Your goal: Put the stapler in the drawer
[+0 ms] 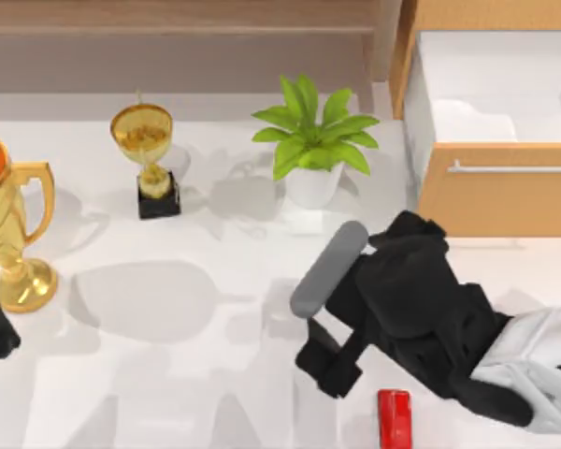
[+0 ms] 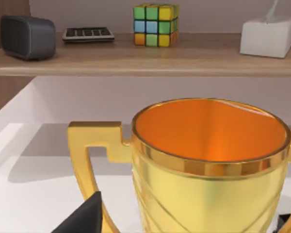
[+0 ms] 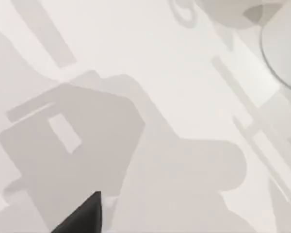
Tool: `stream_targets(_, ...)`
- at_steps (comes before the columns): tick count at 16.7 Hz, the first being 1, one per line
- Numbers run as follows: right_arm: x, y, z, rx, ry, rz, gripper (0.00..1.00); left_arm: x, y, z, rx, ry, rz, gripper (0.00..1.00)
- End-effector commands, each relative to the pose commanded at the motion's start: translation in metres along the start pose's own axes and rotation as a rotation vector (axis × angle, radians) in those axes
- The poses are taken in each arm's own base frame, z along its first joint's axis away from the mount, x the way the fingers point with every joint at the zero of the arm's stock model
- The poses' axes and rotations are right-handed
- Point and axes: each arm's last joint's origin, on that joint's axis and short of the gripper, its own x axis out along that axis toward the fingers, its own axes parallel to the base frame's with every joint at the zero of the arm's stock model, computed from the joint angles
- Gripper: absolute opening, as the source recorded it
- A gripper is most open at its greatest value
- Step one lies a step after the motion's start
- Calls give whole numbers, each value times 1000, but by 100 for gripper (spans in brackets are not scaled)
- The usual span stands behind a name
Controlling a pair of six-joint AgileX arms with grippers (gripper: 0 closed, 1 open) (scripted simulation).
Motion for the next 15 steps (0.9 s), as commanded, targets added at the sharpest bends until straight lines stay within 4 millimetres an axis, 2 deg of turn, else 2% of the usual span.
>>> stream_targets(3, -15, 7, 19, 260, 208, 125, 100, 0, 0, 0, 0, 0, 0, 100)
stream_targets(6, -35, 5, 33, 511, 443, 167, 100, 0, 0, 0, 0, 0, 0, 100)
stream_targets(11, -59, -8, 45, 852, 795, 119, 100, 0, 0, 0, 0, 0, 0, 100)
stream_targets(15, -65, -16, 48, 1000, 956, 67, 100, 0, 0, 0, 0, 0, 0, 100)
